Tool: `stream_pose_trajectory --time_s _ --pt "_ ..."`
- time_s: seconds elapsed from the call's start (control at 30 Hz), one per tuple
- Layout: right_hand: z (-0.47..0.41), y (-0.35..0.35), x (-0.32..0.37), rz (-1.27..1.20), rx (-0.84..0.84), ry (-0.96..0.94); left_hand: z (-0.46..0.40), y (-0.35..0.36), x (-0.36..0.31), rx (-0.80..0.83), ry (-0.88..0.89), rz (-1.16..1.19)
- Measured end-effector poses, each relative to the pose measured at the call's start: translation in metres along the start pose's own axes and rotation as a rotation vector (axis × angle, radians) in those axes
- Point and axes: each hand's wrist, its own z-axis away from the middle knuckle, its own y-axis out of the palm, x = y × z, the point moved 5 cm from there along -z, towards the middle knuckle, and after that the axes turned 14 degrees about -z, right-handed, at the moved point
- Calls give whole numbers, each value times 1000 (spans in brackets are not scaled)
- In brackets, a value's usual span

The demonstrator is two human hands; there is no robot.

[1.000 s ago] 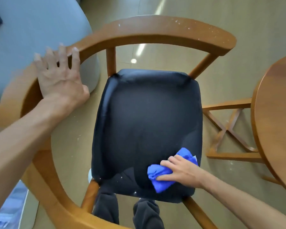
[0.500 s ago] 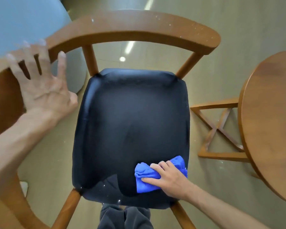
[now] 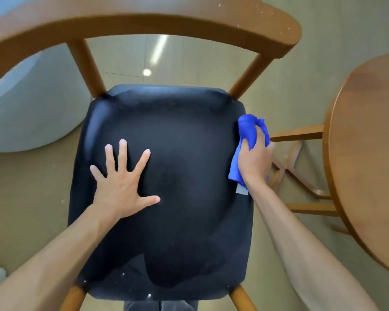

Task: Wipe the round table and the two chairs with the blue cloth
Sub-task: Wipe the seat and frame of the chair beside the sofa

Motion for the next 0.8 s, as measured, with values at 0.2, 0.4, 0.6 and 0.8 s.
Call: stream_pose_trajectory --time_s 0.2,0.4,0.6,0.8 --pt "85 -36 -52 63 115 157 1 -7 -3 37 -6 -35" --pt "-39 23 45 -15 50 67 -3 1 -3 2 -17 -51" --pt "8 27 64 163 184 -269 -1 -1 -2 16 -12 -40" --pt "73 -21 -2 72 224 -266 -1 -2 -4 6 -17 -20"
